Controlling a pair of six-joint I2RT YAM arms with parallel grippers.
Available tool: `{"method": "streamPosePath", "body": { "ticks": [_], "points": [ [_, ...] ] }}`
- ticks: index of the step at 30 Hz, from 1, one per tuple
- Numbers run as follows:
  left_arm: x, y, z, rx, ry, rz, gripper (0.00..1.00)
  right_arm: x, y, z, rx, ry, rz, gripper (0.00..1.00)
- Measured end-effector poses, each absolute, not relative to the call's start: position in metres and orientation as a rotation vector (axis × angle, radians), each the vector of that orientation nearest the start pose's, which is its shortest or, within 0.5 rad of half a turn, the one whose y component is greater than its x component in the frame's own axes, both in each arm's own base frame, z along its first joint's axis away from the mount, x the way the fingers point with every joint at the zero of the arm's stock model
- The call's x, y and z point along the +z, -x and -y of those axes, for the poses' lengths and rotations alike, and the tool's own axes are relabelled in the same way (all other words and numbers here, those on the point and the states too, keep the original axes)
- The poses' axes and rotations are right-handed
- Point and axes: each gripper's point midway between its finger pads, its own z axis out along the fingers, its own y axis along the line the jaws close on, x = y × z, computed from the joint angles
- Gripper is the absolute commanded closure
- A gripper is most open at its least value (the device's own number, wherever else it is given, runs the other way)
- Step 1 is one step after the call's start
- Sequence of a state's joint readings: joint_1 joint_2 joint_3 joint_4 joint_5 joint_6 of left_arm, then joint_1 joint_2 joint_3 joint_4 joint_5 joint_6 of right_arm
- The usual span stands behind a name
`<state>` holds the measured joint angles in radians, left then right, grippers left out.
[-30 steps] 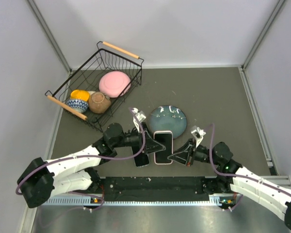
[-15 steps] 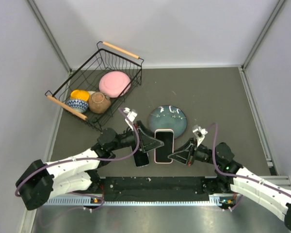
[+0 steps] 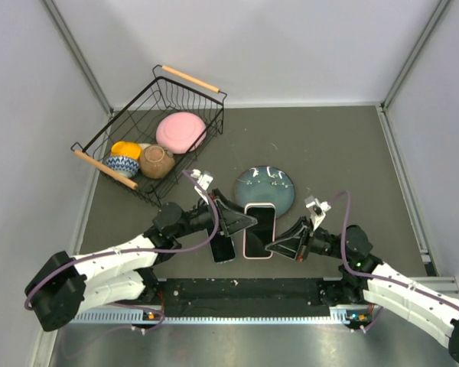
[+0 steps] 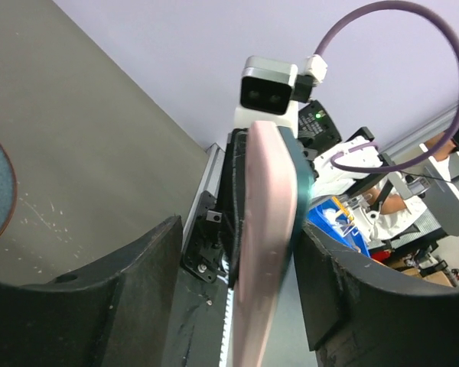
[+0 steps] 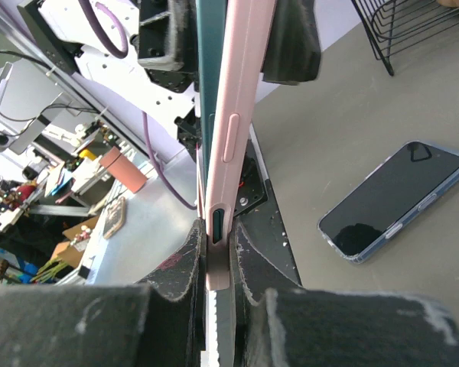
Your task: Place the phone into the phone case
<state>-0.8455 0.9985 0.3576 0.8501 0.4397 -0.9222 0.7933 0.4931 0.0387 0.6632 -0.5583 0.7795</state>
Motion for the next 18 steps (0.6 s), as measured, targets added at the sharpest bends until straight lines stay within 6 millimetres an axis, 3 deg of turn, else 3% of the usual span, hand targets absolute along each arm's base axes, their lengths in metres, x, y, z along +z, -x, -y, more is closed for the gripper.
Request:
{"method": "streamPosePath", "body": {
  "ticks": [5,9,12,14,16,18],
  "points": [
    [0.247,-0.143,0.32,-1.725,-0.369,-1.624,0.36,0.196,-0.084,-0.257,1.656,0.558,-1.539,1.0],
    [0.25,-0.144,0.319,-1.73,-0.356,-1.618,0.34,0.193,-0.084,-0.258,1.658,0.561,-1.559,1.0],
    [0.251,-0.146,0.318,-1.731,-0.349,-1.611,0.38,0.19,-0.084,-0.258,1.661,0.56,-1.572,1.0],
    [0.252,-0.146,0.318,-1.732,-0.345,-1.61,0.65,0.19,-0.084,-0.258,1.665,0.557,-1.579,1.0],
    [0.253,-0.146,0.318,-1.741,-0.343,-1.608,1.0,0.19,-0.084,-0.258,1.666,0.554,-1.581,0.98],
    [0.255,-0.145,0.318,-1.747,-0.35,-1.596,1.0,0.188,-0.086,-0.258,1.663,0.538,-1.597,0.92]
  ]
}}
